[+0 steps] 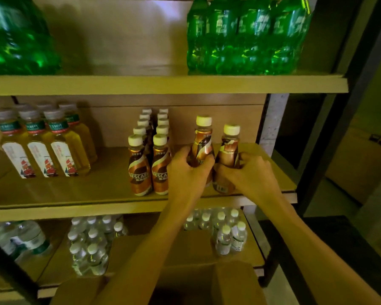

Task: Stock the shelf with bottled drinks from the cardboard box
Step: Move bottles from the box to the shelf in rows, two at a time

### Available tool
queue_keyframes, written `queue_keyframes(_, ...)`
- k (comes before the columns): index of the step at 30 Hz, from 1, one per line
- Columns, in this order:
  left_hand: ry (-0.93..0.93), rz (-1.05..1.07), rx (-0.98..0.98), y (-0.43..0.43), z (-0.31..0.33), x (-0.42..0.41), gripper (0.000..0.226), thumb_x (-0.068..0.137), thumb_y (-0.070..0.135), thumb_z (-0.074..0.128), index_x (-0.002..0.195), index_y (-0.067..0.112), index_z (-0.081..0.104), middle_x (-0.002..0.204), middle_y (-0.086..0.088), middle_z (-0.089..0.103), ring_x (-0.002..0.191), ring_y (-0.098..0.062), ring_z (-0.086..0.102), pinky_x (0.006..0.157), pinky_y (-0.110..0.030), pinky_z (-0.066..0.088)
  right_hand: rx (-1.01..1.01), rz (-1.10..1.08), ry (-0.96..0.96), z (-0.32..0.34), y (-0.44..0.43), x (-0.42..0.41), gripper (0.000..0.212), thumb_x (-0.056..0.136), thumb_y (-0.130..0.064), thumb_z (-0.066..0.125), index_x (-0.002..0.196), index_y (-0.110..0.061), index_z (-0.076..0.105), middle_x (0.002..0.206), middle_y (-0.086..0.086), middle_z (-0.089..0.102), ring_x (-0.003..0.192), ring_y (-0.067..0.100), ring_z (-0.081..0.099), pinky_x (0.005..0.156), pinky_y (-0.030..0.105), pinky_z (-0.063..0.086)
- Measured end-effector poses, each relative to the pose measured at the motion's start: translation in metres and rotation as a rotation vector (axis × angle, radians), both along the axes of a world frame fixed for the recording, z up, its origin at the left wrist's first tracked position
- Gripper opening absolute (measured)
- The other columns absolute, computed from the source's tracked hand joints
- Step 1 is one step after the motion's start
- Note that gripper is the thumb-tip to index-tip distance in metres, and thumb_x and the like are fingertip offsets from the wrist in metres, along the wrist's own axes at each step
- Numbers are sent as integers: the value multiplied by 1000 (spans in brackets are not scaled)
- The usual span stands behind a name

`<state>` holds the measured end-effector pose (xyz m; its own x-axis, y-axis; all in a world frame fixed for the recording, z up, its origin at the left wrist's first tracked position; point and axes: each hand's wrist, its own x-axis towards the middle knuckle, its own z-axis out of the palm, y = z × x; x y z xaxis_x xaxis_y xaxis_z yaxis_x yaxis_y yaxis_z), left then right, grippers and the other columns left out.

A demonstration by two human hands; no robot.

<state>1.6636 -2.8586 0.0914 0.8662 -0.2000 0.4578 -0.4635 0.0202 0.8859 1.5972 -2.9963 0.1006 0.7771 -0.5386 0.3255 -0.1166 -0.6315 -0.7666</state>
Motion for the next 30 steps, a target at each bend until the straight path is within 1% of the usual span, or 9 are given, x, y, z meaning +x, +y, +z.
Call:
queue_keyframes(3, -10, 56, 24, -18, -7, 15, 27, 84, 22, 75, 83, 45, 59, 79, 18, 69, 77, 9, 64, 66, -6, 46, 53, 34, 37, 1, -17, 20, 25, 76, -48, 79, 81, -26, 69, 71, -13, 69, 70, 4, 66, 58, 20, 45)
queue_keyframes(6, 17, 98, 53, -30, -21, 28, 22, 85, 24, 73, 91, 41, 62, 83, 17, 70, 79, 10, 64, 67, -9, 46, 100, 77, 66, -7, -28, 35, 22, 77, -43, 79, 85, -26, 69, 75, -10, 72, 74, 9, 68, 63, 26, 49)
queue_keyframes(10, 48, 106, 72, -38, -42, 39, 22, 84, 25, 74, 98, 38, 64, 88, 12, 73, 82, 4, 67, 73, -20, 54, 126, 83, 89, -24, -39, 48, 23, 77, -44, 79, 88, -27, 69, 80, -8, 72, 76, 10, 68, 72, 35, 57)
queue_keyframes(14, 25, 88, 90, -40, -52, 46, 26, 84, 24, 73, 109, 30, 67, 93, 10, 74, 86, 2, 68, 78, -26, 58, 119, 62, 60, -32, -44, 55, 25, 76, -46, 80, 88, -28, 67, 80, -11, 70, 77, 9, 68, 67, 30, 54)
queue_keyframes(17, 30, 63, 88, -41, -58, 49, 27, 87, 23, 72, 112, 31, 66, 98, 11, 74, 92, 2, 68, 82, -26, 57, 112, 54, 9, -42, -44, 55, 32, 76, -53, 78, 94, -29, 69, 82, -11, 71, 76, 8, 68, 71, 35, 58)
queue_keyframes(21, 47, 34, 81, -39, -64, 46, 41, 89, 23, 72, 128, 29, 61, 107, 19, 71, 102, 7, 65, 86, -17, 52, 73, 80, 13, -52, -42, 52, 38, 80, -58, 73, 105, -32, 64, 89, -13, 70, 82, 8, 67, 74, 35, 58)
queue_keyframes(23, 48, 30, 114, -36, -66, 45, 48, 86, 25, 74, 131, 33, 58, 105, 26, 69, 103, 10, 63, 86, -13, 51, 45, 100, 71, -55, -49, 52, 50, 77, -63, 72, 115, -33, 59, 104, -10, 70, 95, 11, 67, 83, 37, 57)
queue_keyframes(27, 23, 32, 202, -30, -69, 47, 67, 75, 25, 83, 134, 37, 54, 110, 28, 67, 104, 13, 61, 87, -12, 49, 170, 260, 159, -56, -69, 50, 117, 56, -58, 86, 153, -34, 26, 153, -10, 45, 140, 13, 43, 112, 43, 41)
queue_keyframes(30, 2, 51, 266, -32, -67, 49, 66, 71, 28, 88, 130, 29, 58, 101, 28, 63, 91, 23, 56, 78, -2, 43, 259, 359, 178, -53, -77, 53, 118, 65, -25, 90, 157, -35, 17, 158, -8, 37, 144, 14, 37, 114, 42, 37)
